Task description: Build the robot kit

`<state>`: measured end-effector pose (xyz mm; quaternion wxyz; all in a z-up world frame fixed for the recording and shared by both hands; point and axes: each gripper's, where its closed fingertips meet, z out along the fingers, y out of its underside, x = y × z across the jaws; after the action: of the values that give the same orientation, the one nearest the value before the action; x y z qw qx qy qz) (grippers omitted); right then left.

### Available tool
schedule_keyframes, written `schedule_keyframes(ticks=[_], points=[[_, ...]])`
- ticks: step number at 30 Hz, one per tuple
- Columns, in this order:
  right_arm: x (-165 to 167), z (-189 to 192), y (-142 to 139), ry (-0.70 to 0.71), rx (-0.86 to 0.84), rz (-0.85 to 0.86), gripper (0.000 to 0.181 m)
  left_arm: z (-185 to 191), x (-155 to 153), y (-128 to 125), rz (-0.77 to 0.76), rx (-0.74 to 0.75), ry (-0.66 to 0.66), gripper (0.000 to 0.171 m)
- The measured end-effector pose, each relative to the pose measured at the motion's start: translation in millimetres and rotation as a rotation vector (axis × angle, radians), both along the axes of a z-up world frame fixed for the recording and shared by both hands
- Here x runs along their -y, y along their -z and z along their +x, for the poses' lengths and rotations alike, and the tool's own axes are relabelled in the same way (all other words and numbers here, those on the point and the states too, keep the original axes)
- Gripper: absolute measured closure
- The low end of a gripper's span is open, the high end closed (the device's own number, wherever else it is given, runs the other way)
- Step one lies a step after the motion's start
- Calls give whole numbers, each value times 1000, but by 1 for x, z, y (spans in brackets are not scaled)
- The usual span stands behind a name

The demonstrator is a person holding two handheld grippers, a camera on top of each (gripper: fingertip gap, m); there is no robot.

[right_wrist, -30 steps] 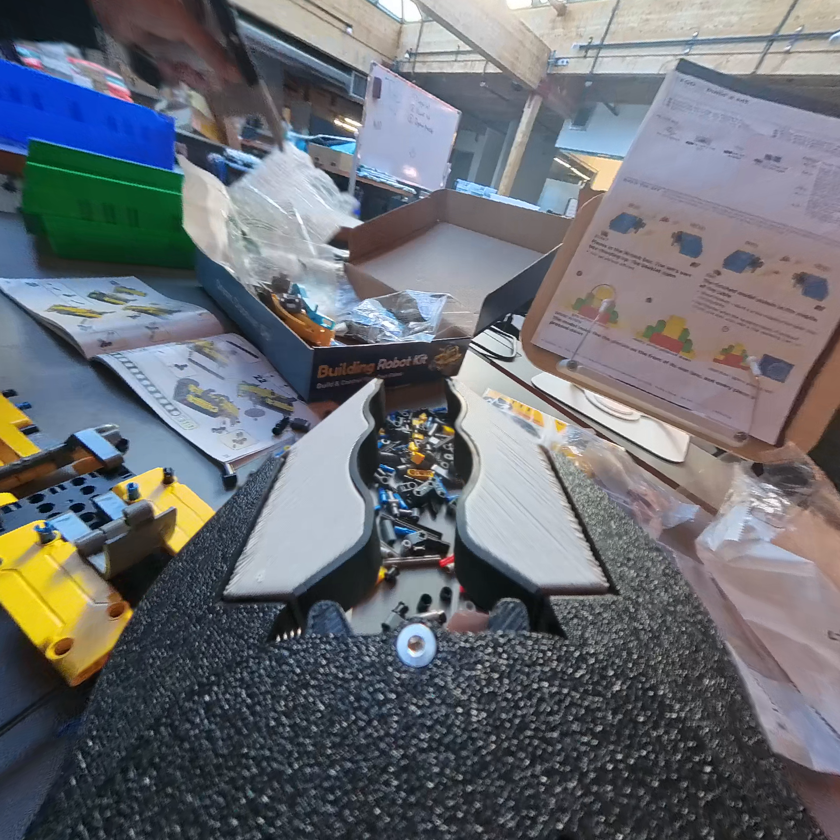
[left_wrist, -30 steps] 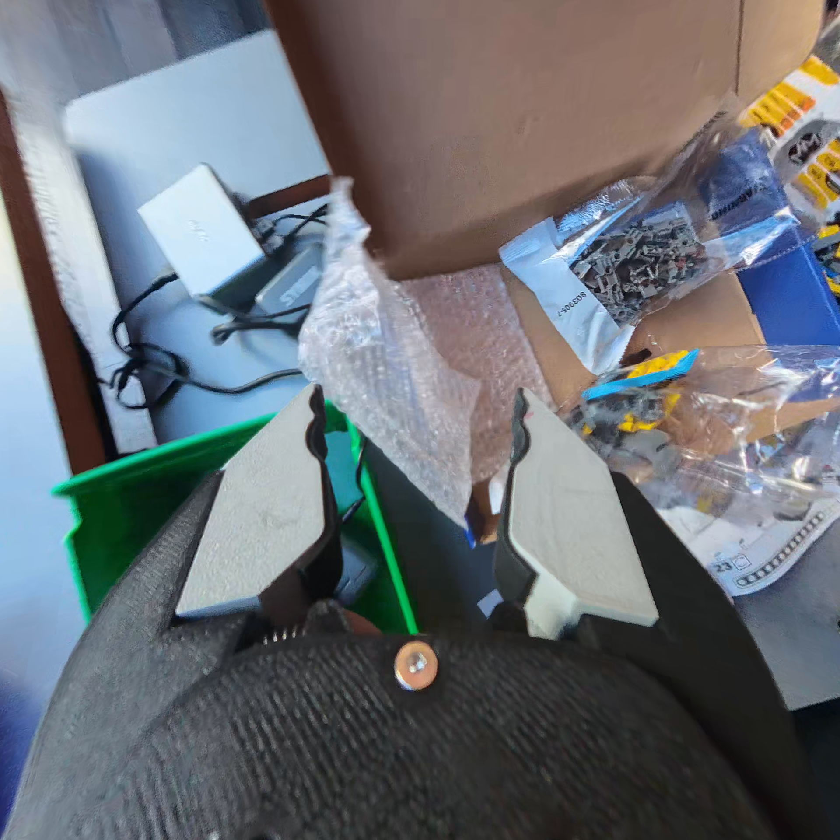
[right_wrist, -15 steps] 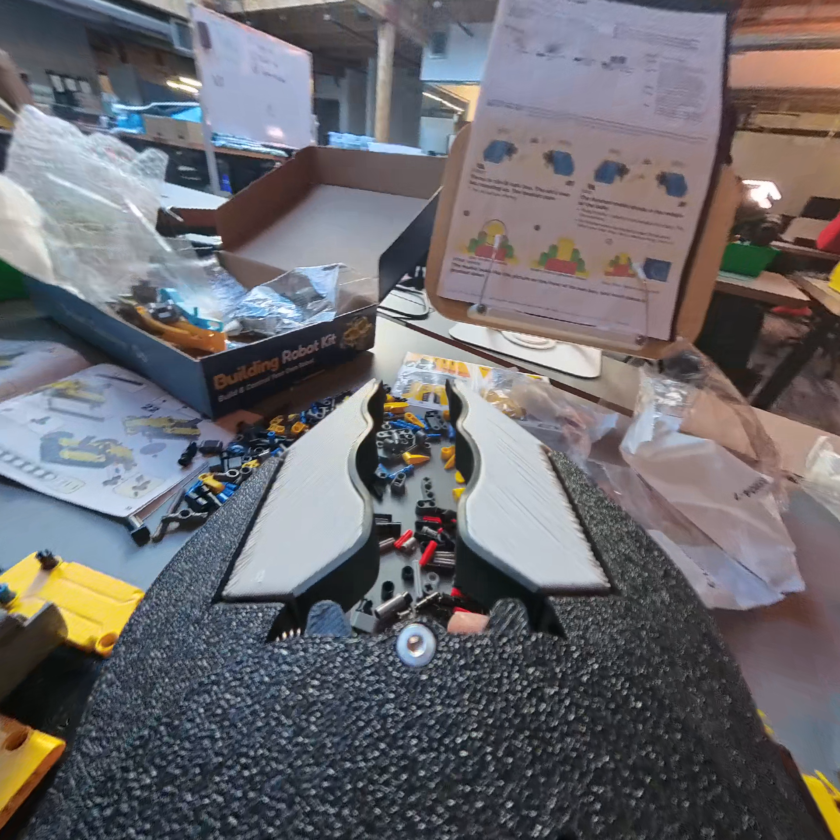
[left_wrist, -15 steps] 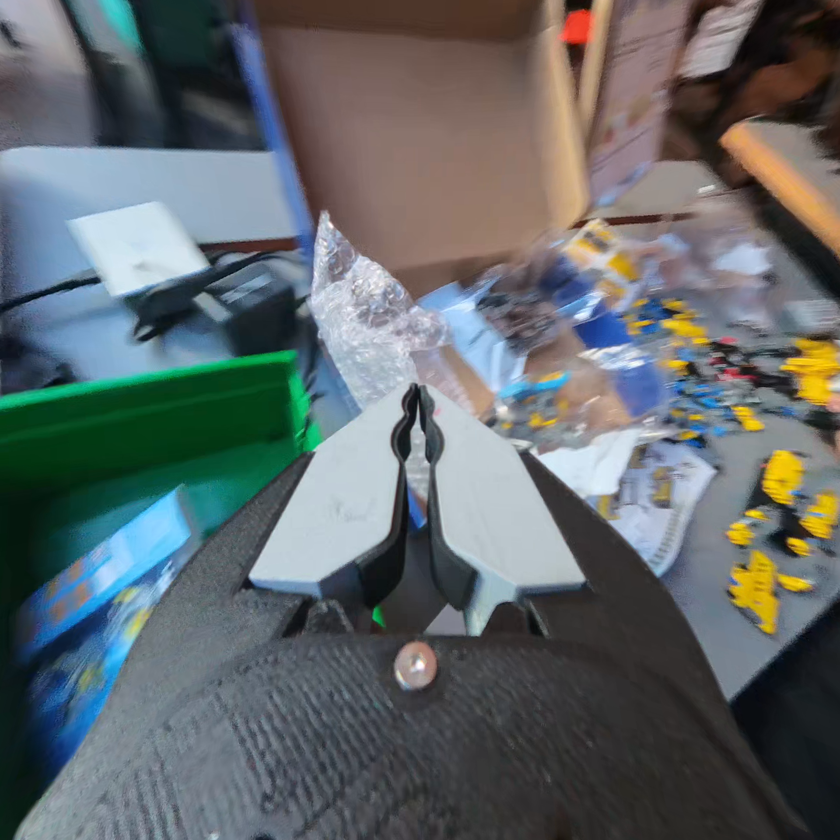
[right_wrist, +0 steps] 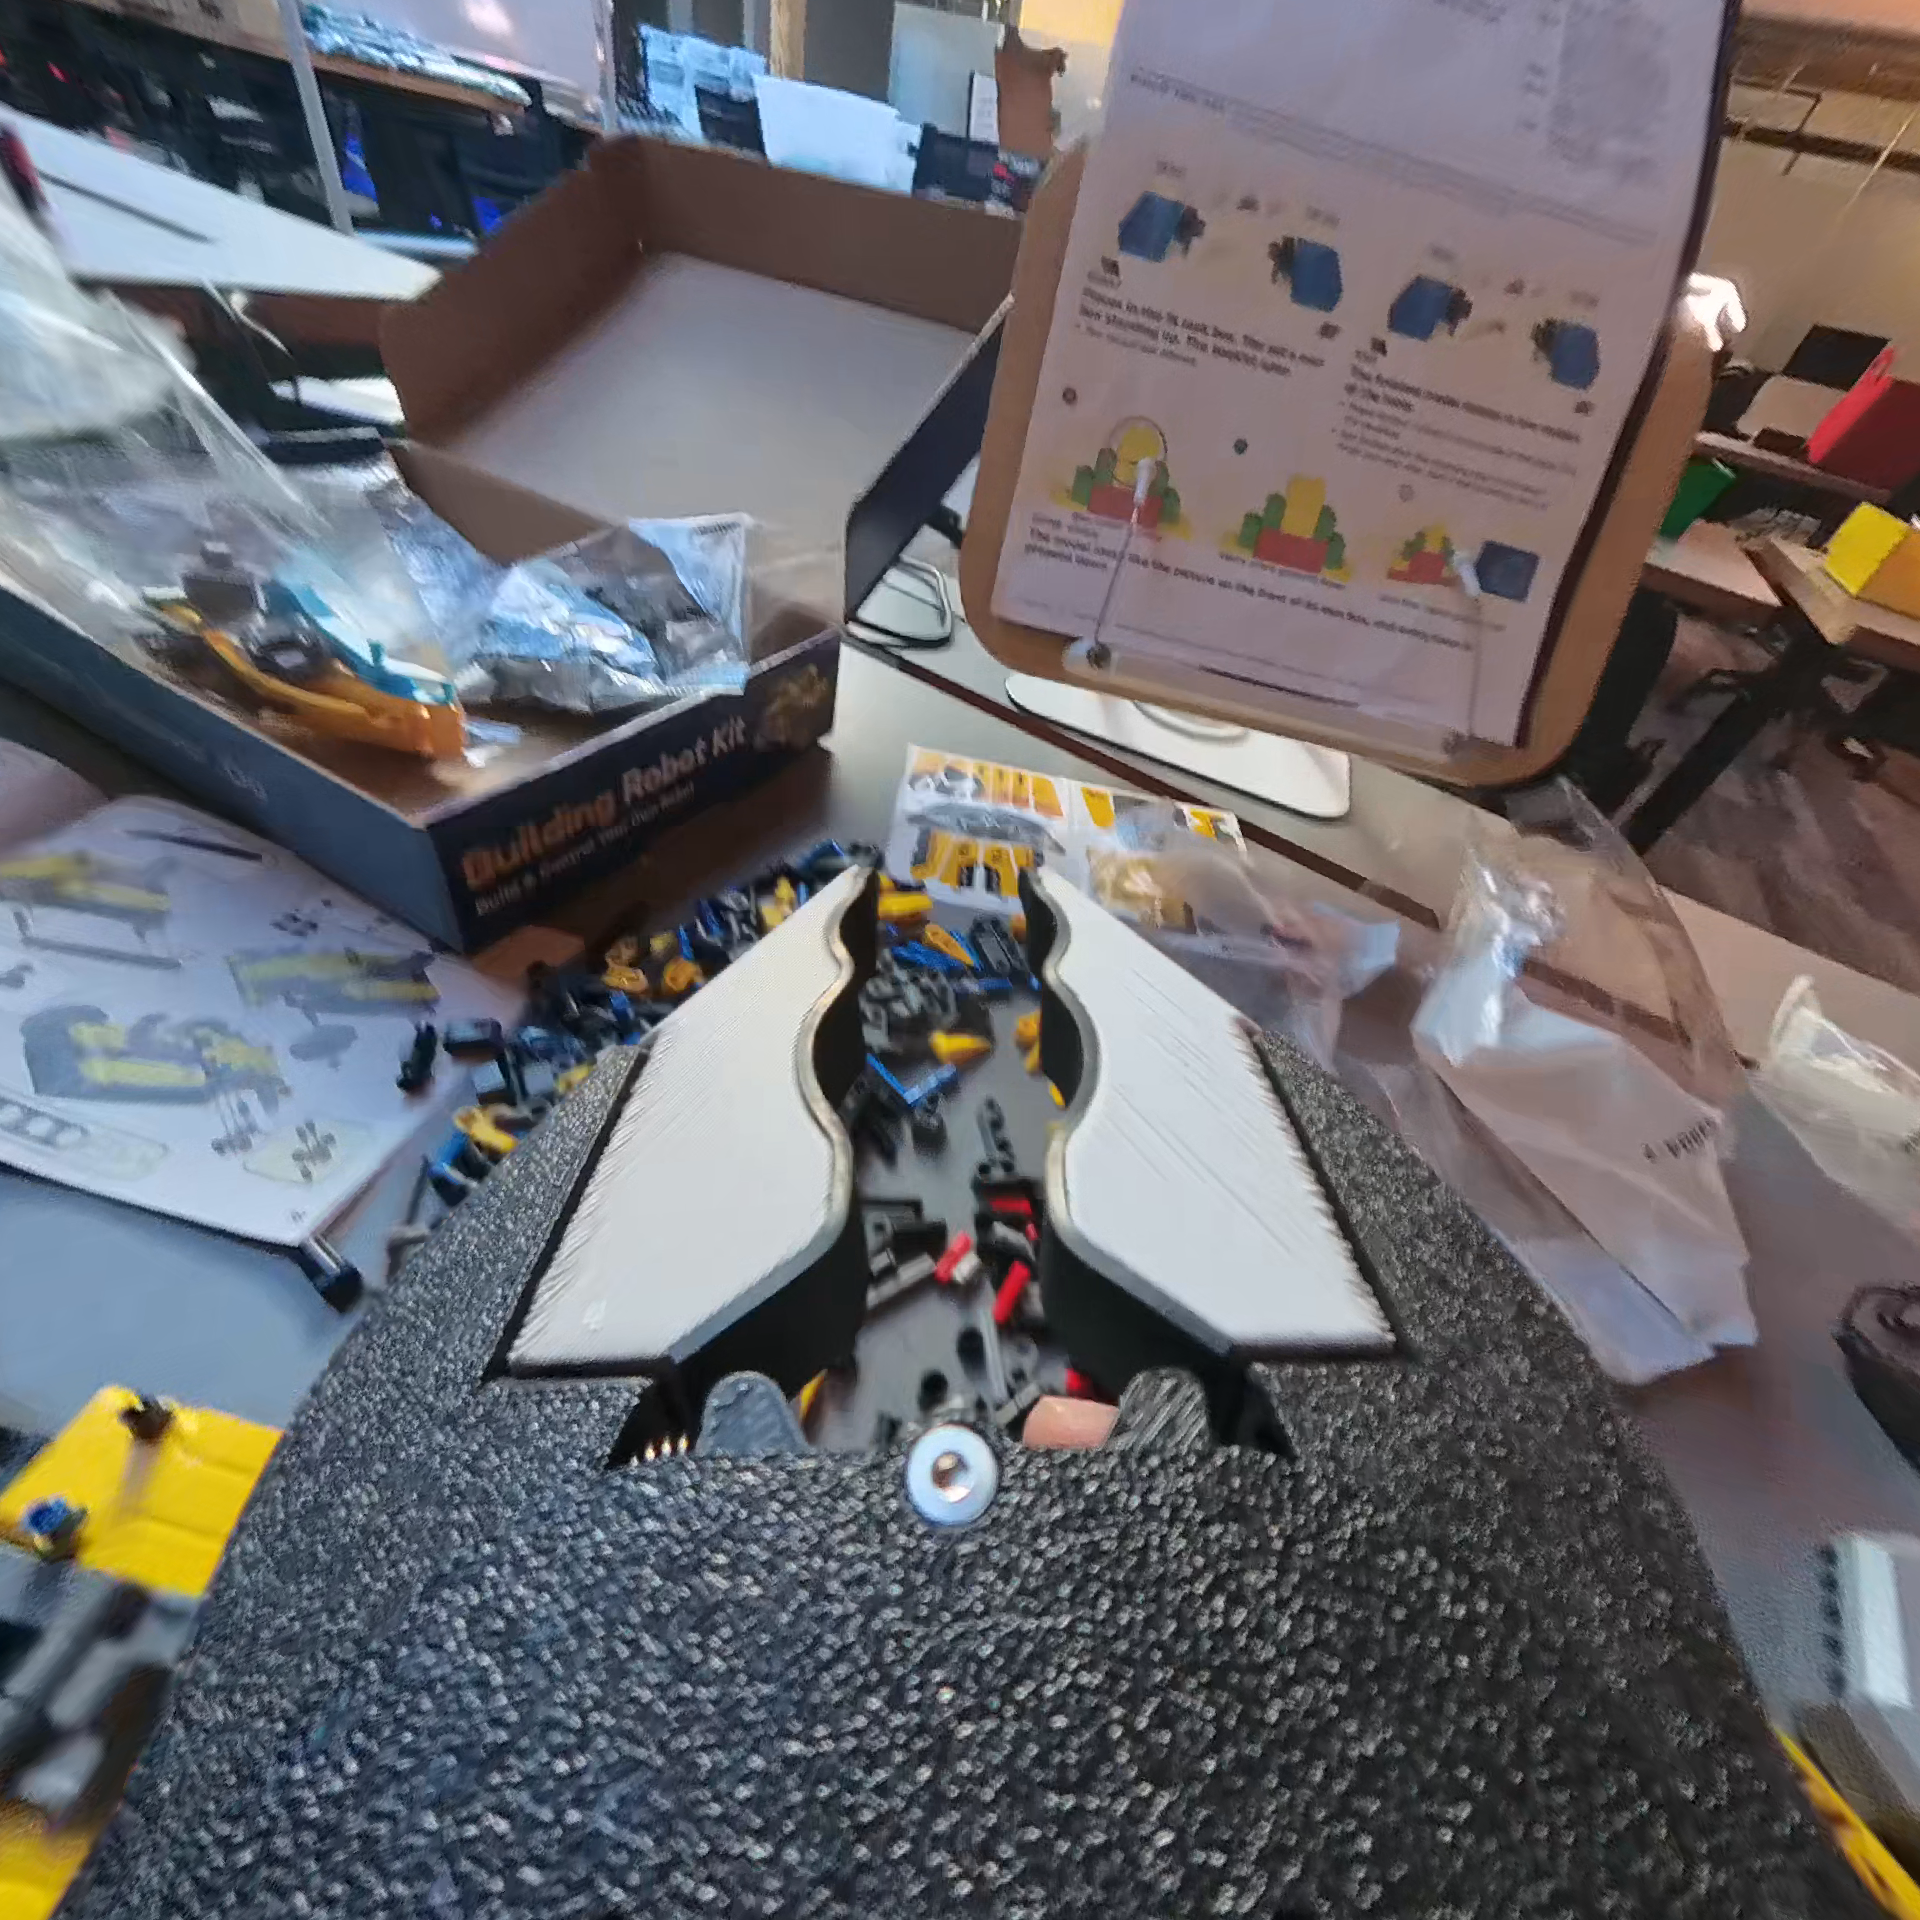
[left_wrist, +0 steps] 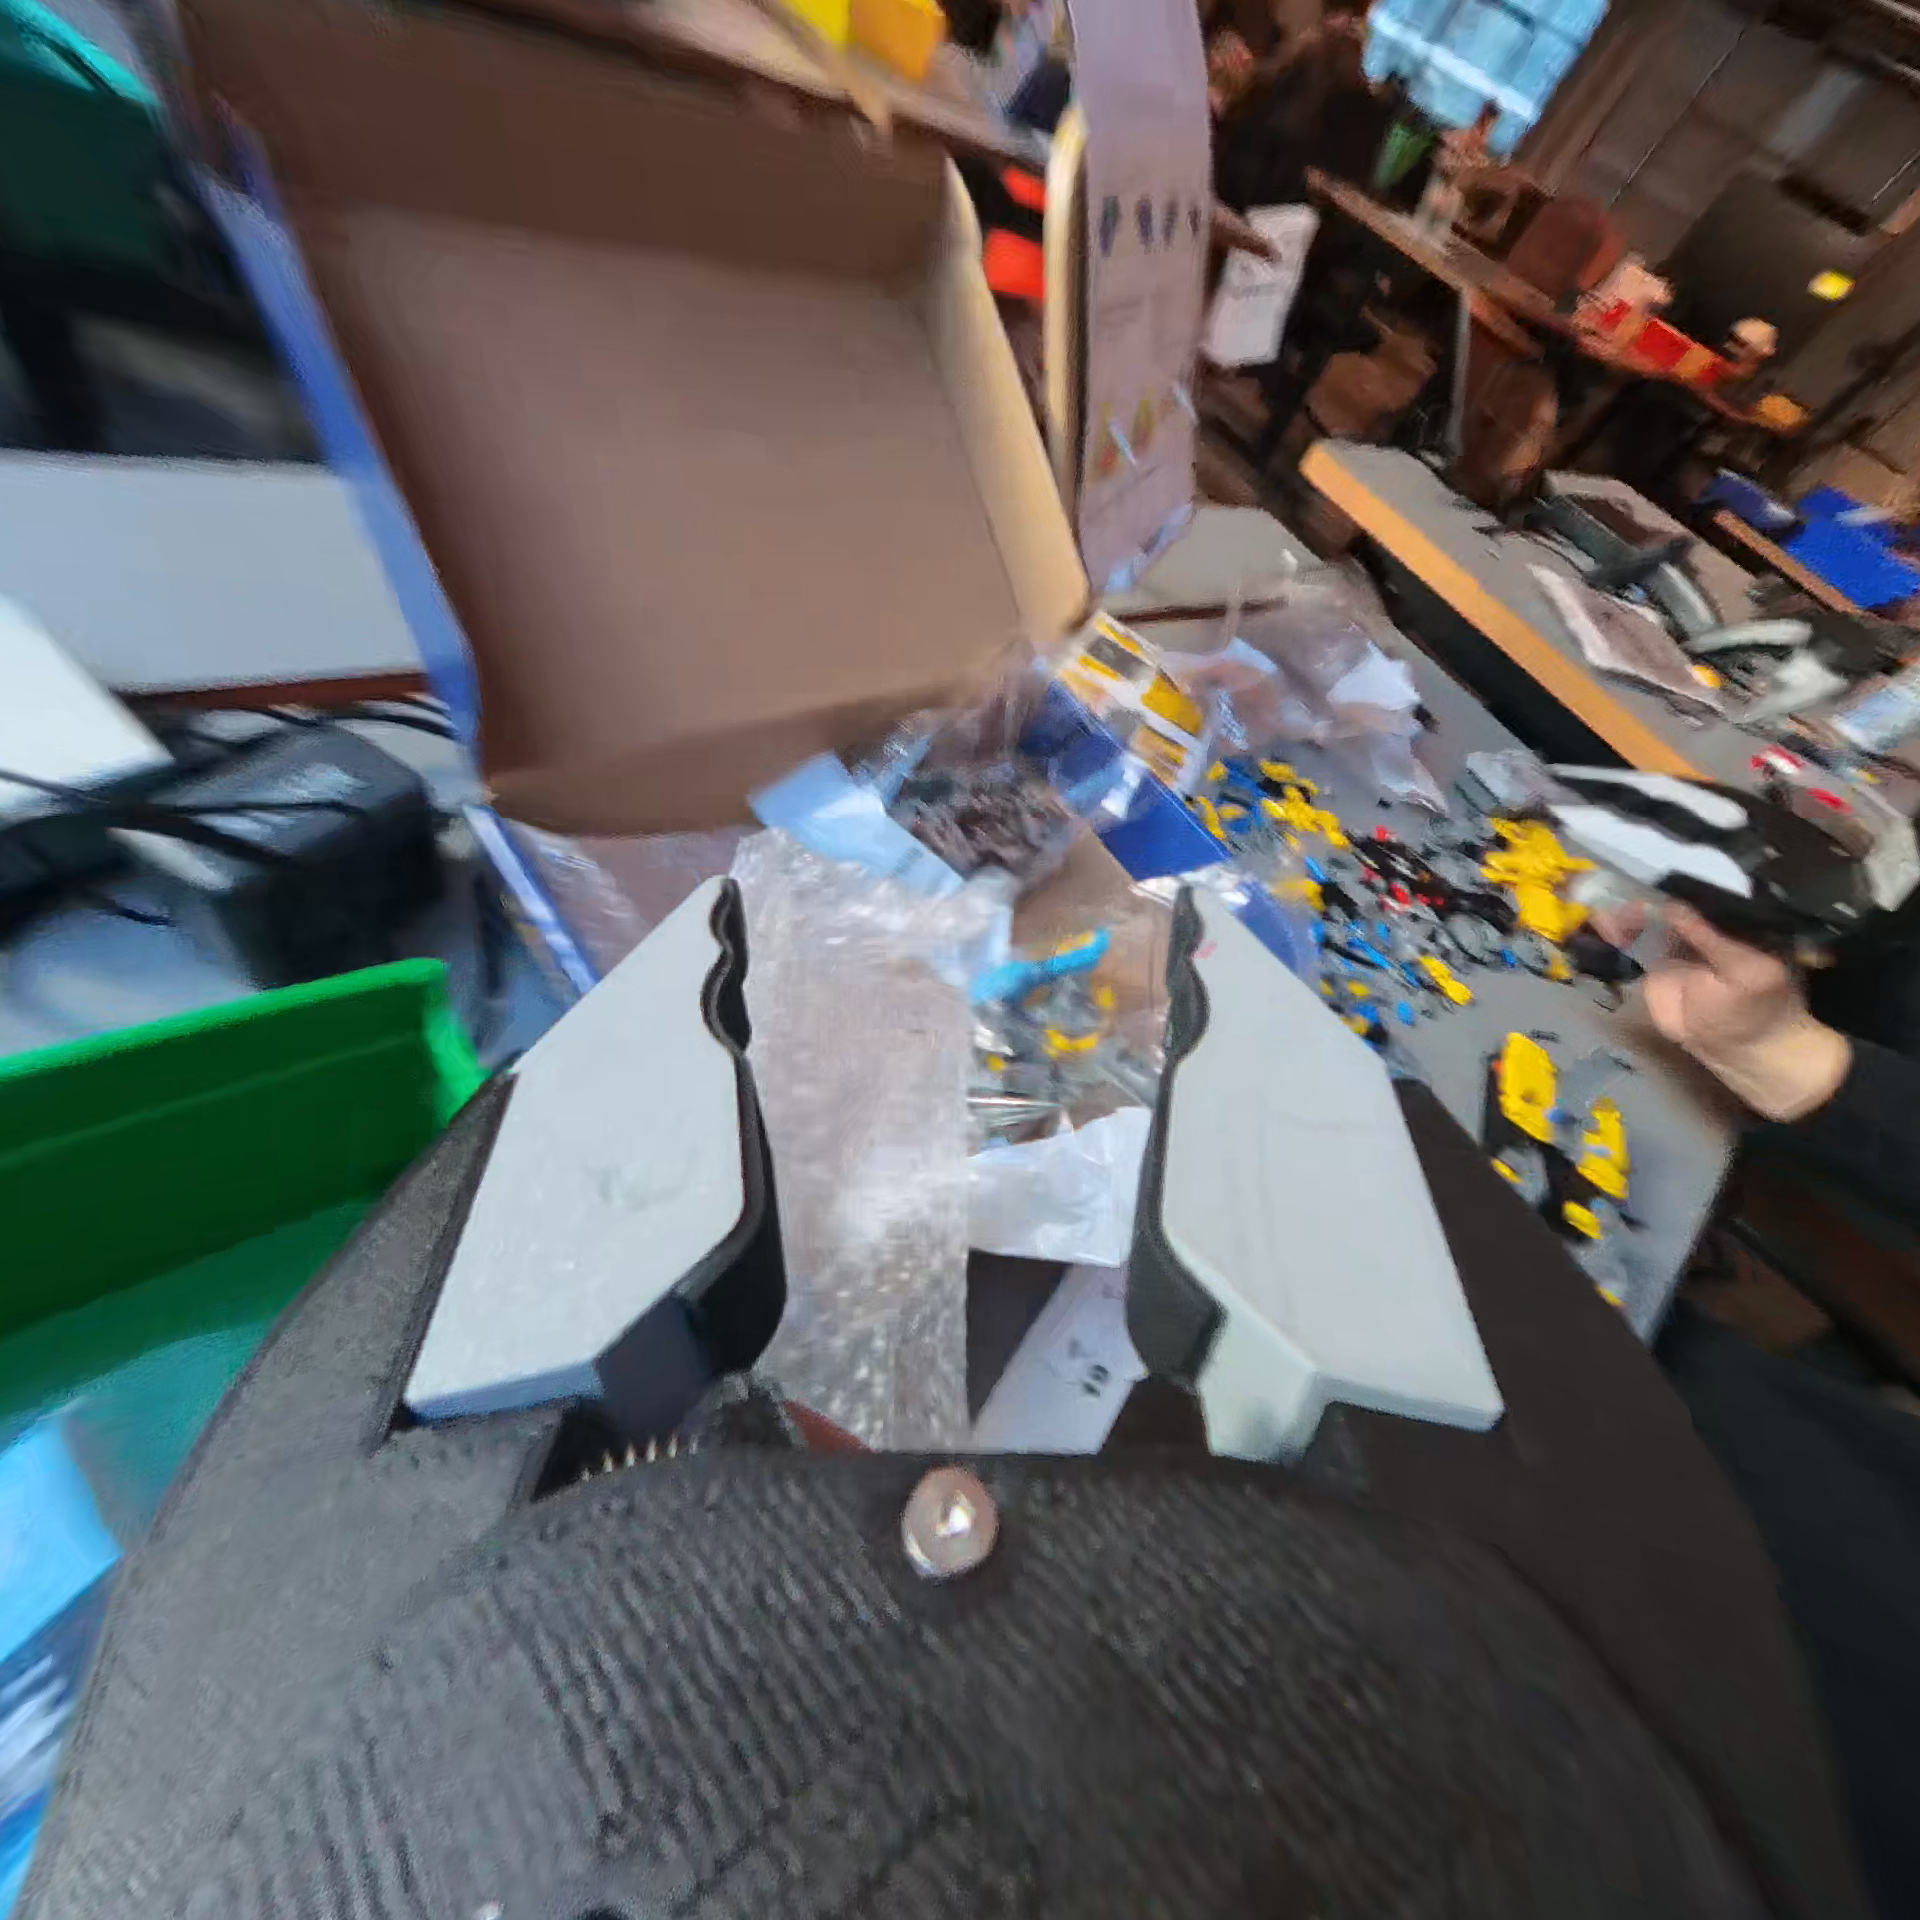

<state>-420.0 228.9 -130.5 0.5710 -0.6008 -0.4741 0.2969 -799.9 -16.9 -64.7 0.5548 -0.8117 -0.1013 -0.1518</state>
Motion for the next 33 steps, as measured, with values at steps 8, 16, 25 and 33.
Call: schedule_keyframes(ticks=[8, 16, 25, 33], points=[[26, -12, -19, -98, -24, 56, 153, 12, -15, 46, -207, -160, -29, 93], [8, 31, -20, -74, -137, -8, 149, -6, -2, -52, 128, -105, -108, 109], [4, 64, -5, -59, -129, 13, 149, -16, 36, -39, 29, -237, -324, 103], [1, 44, -16, 22, -131, -66, 148, 13, 55, -26, 125, -214, -303, 92]])
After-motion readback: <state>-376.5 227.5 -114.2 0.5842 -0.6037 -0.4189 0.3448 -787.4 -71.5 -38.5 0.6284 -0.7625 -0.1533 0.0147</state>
